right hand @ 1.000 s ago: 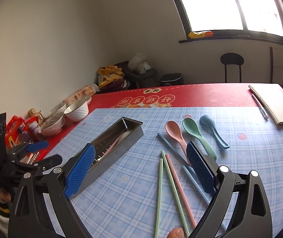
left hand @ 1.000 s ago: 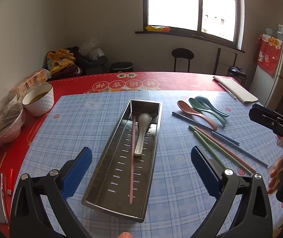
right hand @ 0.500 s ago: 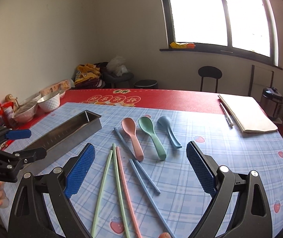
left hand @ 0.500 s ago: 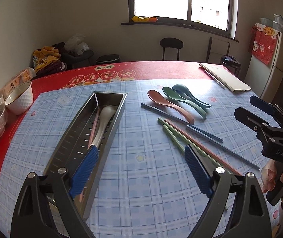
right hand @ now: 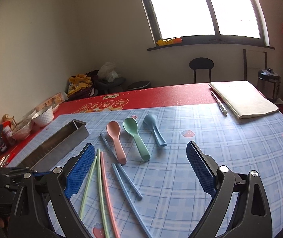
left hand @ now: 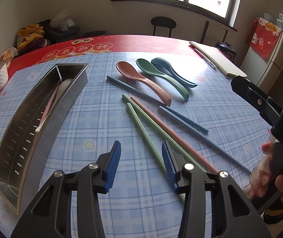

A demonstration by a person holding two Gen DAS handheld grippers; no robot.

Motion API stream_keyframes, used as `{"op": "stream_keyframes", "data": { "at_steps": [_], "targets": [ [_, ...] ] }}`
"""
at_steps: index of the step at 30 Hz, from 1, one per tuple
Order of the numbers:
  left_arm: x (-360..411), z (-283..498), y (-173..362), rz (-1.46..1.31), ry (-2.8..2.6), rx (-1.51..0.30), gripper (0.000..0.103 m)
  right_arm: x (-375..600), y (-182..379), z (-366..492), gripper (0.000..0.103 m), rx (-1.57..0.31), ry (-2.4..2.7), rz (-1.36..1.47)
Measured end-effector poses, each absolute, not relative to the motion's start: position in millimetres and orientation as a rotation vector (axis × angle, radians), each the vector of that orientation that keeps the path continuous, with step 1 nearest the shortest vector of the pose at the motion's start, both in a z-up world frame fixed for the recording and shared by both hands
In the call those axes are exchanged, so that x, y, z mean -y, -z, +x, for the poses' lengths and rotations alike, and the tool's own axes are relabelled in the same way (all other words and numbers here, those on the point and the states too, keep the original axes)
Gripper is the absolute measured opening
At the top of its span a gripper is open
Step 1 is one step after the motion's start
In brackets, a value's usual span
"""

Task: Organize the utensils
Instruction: 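Move the left tool to the green chopstick and close on it, then lift the green chopstick with the left tool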

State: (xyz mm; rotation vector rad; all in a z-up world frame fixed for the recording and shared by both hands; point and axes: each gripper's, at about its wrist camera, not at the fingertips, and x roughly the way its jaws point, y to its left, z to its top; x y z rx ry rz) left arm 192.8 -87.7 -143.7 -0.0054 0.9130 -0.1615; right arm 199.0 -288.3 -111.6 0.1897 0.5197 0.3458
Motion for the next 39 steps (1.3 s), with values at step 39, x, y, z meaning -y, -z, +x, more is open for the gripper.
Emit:
{"op": "stream_keyframes", "data": {
  "at_steps": [39],
  "targets": [
    [98,192,172,0.069,0.087,-0.926,0.011,302,116,195,0.090,-0.533,-0.373,0.264]
  ]
}}
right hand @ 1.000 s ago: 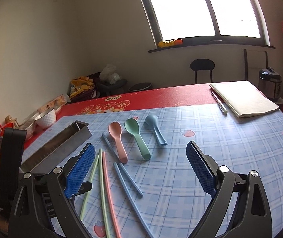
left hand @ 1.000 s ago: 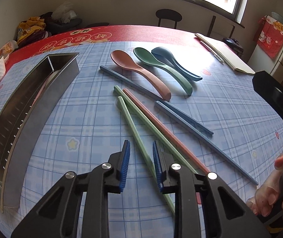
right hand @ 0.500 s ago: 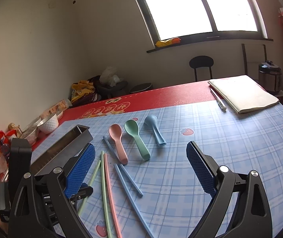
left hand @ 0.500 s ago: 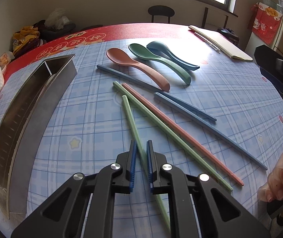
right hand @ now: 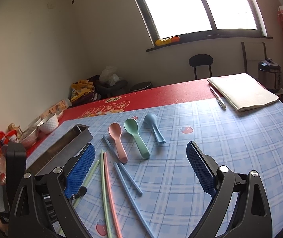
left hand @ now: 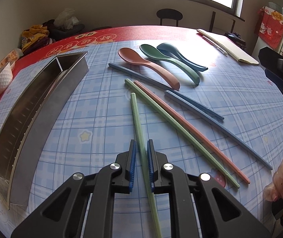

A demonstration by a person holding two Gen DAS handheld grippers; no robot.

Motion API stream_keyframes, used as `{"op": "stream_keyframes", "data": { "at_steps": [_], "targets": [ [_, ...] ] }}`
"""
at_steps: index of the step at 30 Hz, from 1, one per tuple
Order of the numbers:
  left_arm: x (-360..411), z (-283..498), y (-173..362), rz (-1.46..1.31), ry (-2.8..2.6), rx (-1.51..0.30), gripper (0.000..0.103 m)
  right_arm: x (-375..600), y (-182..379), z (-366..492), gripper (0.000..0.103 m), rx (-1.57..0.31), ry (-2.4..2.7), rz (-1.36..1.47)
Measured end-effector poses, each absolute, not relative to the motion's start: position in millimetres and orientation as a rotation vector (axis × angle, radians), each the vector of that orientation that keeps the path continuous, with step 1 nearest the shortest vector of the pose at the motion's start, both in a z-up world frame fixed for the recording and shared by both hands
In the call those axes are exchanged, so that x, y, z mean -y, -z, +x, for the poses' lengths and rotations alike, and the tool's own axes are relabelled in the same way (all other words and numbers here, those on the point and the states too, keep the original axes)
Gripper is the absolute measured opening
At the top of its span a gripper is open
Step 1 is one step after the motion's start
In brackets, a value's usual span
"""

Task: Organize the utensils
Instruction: 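Lift the green chopstick with the left tool, then close the right tool on the green spoon while the left tool holds the green chopstick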

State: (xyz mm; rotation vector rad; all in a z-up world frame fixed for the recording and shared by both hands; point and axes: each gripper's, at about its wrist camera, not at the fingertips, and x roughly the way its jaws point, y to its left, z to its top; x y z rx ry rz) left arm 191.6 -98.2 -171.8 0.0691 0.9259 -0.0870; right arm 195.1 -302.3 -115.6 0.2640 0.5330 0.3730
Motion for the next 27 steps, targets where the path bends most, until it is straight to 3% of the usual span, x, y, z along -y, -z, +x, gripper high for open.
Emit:
{"op": "stream_keyframes", "data": {
  "at_steps": [5,19,25,27],
  "targets": [
    [93,188,171,0.030,0.116,-0.913,0.006,303,118,197,0.090,-0.544,-0.377,0.269],
    [57,167,145,-0.077,0.139,-0.851,0.006,297,127,202,0.088,-0.594,-0.421,0.264],
    [42,160,129,-0.096,0.158,-0.811,0.006,294,132,213,0.068,-0.666,-0.401,0.265],
    [38,158,124,-0.101,0.162,-0.797,0.006,291,134,219,0.054,-0.704,-0.394,0.250]
  ]
}}
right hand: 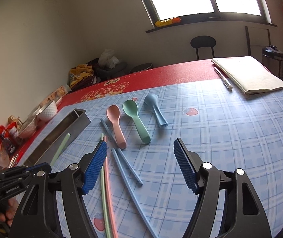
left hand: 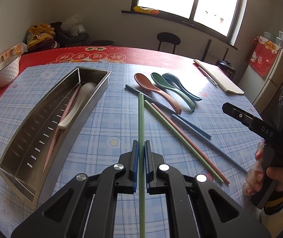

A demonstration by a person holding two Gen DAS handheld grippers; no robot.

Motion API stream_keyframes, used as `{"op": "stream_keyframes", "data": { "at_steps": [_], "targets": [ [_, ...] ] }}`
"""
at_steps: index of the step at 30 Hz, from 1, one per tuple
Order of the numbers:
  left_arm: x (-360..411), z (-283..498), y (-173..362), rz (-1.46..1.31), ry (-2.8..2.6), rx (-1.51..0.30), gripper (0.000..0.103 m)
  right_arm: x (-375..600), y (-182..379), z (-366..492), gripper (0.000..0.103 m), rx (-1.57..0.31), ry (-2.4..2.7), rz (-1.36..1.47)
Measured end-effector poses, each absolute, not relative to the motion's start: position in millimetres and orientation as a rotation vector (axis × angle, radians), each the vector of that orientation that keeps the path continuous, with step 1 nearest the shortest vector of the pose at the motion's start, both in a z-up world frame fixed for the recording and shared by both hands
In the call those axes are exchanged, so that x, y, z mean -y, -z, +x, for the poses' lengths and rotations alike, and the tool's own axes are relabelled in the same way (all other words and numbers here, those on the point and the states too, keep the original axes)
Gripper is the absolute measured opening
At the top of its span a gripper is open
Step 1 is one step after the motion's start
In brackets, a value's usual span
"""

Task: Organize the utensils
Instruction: 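Close the right tool on the green spoon while the left tool holds the green chopstick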

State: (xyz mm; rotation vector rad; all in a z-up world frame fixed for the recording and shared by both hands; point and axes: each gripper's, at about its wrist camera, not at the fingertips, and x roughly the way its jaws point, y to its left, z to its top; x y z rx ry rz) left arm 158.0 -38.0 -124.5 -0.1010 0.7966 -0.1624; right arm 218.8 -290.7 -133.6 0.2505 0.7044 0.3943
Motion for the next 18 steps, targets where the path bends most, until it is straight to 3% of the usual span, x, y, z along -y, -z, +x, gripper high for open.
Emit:
{"op": "stream_keyframes", "data": {
  "at_steps": [6,18],
  "targets": [
    [29,159,118,-0.124,0.190,-0.775,0.006,273,130,240,0.031,-0.796,-0.395,0.152],
    [6,159,110,-0.155,0.205,-0.745,0.006,214,145,314,0.029,-0.864,-0.380,-0.047]
  ]
}}
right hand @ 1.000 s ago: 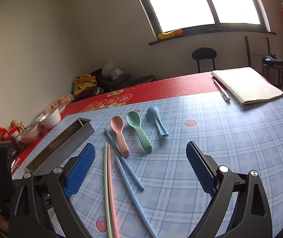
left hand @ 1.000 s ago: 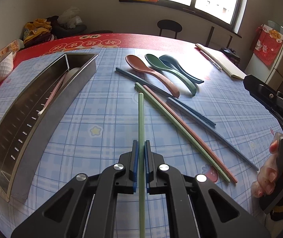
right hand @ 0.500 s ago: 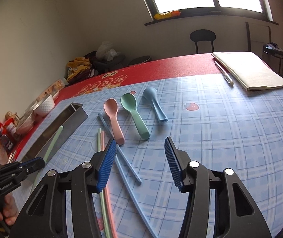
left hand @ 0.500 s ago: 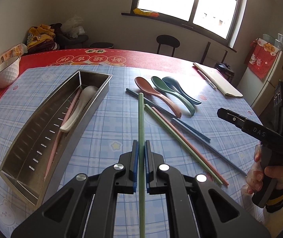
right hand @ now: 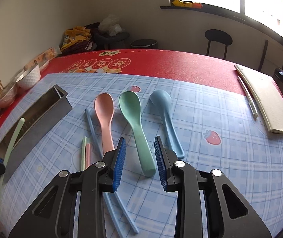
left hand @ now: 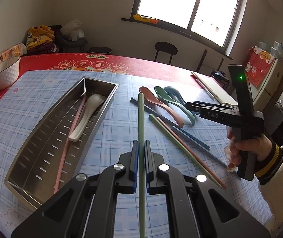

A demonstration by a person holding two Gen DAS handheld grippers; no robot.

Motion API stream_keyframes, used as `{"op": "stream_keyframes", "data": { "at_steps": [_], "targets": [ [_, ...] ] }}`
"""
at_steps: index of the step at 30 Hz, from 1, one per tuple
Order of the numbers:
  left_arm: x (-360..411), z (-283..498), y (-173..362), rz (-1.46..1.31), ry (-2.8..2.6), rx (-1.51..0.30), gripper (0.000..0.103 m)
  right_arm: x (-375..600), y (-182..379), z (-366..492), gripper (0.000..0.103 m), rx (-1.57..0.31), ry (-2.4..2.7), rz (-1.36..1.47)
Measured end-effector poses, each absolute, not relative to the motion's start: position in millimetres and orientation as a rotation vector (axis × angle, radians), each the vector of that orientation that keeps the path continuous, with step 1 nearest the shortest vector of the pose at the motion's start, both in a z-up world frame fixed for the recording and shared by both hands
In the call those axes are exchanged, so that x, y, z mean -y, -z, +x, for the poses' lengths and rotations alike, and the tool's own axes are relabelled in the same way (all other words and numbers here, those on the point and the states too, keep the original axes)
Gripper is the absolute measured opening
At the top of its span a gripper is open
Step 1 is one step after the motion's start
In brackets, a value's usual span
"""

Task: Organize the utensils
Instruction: 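Close the right tool on the green spoon while the left tool holds the green chopstick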

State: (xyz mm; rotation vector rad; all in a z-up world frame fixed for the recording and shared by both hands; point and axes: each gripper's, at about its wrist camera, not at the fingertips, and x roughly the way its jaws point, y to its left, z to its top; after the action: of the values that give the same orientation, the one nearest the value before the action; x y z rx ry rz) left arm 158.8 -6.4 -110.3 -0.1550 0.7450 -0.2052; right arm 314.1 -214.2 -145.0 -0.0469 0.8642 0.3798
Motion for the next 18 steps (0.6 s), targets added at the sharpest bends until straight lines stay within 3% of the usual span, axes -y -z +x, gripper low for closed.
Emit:
{"op": "stream_keyframes", "data": {
  "at_steps": [11,16,18],
  "targets": [
    [-11,159,114,-0.194,0.208,-0.745,0.006,191,167,351,0.029,-0.990,-0.372,-0.082],
    [-14,159,116,-0.201,0.214,-0.746,0.006,195,169,352,0.014,-1.023,-0.359,-0.035],
    [-15,159,116,-0.203,0.214,-0.747,0.006,196,169,352,0.014,-1.035,-0.351,-0.029]
  ]
}}
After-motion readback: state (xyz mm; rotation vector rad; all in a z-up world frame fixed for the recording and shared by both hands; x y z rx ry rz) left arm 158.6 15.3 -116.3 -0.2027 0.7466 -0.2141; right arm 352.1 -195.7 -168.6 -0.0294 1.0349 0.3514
